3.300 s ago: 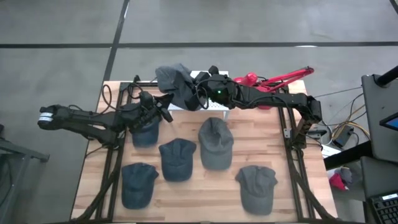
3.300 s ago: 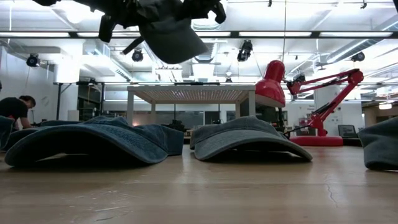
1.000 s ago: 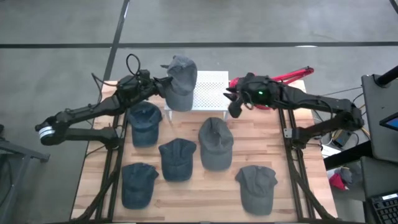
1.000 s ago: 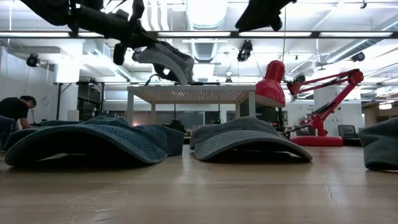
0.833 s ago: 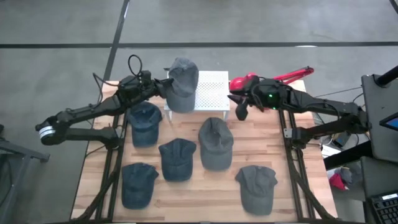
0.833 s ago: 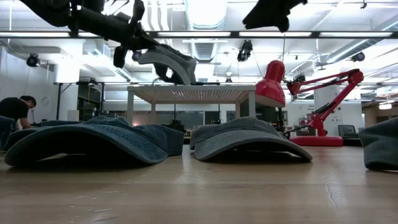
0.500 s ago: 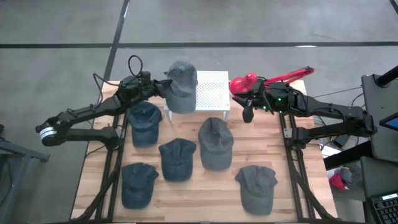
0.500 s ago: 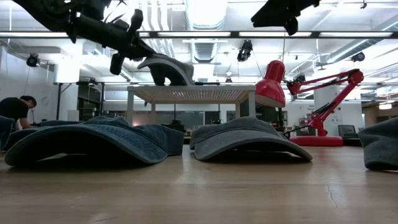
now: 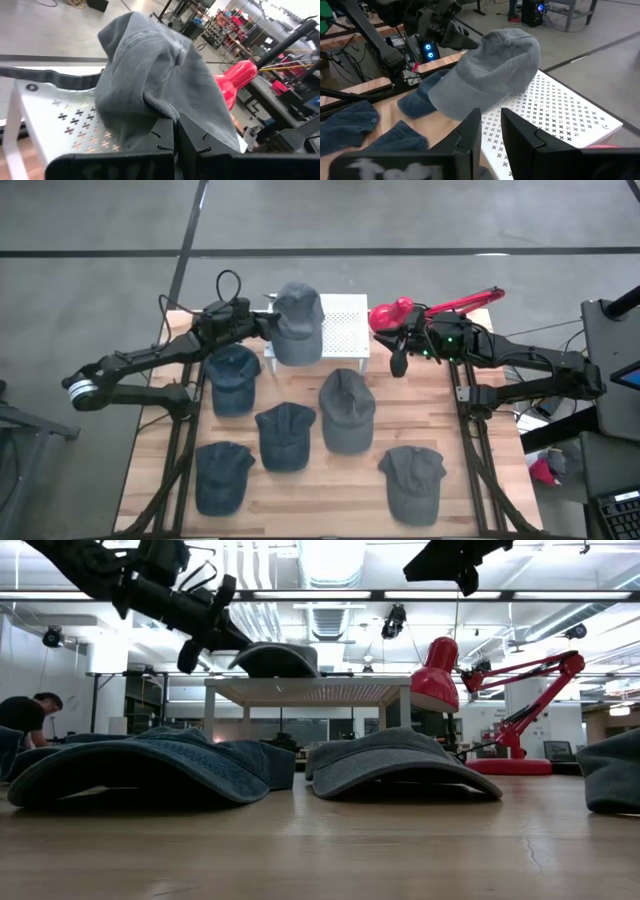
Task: Pick & Place hat
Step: Put the top gray cap on the shelf
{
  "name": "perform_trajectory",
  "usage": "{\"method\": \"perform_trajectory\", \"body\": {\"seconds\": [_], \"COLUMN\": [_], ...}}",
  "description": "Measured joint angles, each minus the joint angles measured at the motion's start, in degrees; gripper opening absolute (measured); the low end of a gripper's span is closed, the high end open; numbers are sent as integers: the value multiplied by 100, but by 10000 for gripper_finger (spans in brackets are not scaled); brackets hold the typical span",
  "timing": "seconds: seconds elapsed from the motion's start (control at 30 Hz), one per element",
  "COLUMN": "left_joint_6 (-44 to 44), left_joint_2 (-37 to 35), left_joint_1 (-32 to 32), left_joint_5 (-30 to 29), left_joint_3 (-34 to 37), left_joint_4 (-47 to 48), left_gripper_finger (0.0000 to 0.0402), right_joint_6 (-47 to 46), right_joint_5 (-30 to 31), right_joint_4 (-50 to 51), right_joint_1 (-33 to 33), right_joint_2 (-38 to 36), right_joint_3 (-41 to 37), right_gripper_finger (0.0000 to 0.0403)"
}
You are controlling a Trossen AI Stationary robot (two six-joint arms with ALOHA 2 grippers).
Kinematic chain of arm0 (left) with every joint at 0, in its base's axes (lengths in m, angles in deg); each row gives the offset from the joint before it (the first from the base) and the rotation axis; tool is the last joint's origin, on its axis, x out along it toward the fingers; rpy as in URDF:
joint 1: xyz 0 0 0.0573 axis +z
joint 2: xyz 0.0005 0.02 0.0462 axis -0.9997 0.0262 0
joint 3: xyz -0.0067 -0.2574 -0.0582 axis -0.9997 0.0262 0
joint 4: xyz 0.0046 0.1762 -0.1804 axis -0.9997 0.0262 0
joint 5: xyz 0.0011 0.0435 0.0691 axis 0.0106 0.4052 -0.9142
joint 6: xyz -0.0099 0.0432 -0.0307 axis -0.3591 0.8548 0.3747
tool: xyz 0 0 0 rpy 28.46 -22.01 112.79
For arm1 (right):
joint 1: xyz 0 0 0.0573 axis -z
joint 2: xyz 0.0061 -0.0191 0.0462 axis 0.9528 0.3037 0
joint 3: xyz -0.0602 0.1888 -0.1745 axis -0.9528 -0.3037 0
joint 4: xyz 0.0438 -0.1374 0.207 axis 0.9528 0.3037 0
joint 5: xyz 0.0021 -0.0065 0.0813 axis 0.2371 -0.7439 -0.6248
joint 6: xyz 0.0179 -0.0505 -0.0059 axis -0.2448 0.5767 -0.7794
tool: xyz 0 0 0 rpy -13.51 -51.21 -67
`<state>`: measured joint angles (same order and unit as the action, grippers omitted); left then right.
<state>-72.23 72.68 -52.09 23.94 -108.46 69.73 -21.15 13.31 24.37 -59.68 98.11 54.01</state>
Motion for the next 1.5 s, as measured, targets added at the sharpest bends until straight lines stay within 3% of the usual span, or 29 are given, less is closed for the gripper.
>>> {"method": "perform_trajectory", "body": {"seconds": [0.97,1.5], "left_joint_6": [429,463], "left_joint_2": [-14,-20], "left_joint_1": [266,274], "left_joint_5": [95,4], "left_joint_3": [0,0], "left_joint_4": [300,255], "left_gripper_finger": [19,107], "right_joint_6": [-22,-17], "right_joint_5": [2,2], "right_joint_4": [-9,-16], "right_joint_1": [0,0], "right_joint_2": [0,0], "right_joint_3": [0,0], "right_gripper_finger": [66,79]}}
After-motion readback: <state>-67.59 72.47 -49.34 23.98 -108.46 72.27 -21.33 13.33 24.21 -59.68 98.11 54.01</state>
